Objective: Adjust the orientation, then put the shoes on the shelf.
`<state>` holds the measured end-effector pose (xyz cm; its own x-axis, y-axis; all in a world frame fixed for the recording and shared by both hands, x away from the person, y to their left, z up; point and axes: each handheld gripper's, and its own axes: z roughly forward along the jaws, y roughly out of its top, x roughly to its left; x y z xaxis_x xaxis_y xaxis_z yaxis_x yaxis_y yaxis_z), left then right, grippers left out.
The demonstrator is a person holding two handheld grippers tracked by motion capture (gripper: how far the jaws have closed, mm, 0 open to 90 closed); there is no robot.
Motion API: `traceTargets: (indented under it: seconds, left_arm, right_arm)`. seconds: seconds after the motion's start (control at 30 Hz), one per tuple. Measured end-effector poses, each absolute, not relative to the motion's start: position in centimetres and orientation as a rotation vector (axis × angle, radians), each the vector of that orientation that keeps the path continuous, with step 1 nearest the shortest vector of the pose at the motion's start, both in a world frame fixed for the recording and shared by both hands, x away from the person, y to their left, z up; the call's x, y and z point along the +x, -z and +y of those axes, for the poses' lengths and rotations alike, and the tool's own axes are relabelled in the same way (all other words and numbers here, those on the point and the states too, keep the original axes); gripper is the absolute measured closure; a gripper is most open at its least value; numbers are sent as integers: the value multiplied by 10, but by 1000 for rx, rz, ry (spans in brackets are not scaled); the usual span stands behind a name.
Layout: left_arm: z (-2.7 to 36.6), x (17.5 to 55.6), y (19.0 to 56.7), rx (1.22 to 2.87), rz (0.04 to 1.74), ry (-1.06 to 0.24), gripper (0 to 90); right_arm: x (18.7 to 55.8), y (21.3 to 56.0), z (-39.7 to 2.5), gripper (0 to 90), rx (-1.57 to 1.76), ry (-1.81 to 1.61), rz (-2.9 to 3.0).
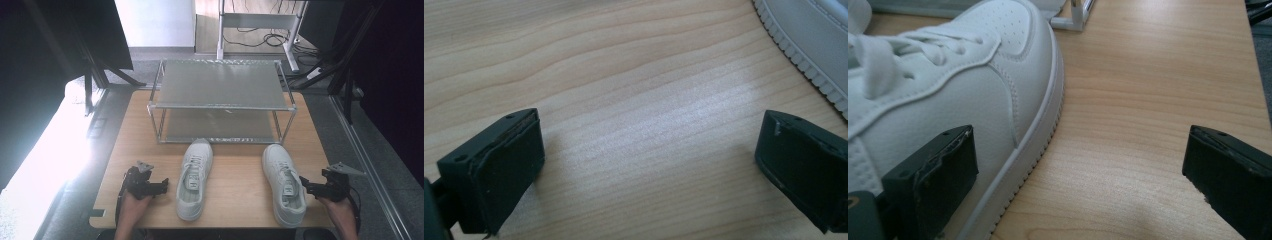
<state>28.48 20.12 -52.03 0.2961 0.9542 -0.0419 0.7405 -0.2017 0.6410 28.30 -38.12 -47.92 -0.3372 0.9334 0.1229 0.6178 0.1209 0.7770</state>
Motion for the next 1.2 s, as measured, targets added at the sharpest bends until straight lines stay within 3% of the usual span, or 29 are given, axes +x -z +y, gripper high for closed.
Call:
traceTargets:
  seconds: [0.8, 1.2]
  left_arm:
    - [195, 255, 461, 1891, 1434, -493, 4]
    - [148, 258, 445, 1967, 1296, -442, 7]
  right_arm:
    - [255, 441, -369, 0, 1429, -1197, 1999]
    - [246, 444, -347, 20, 1393, -1138, 2128]
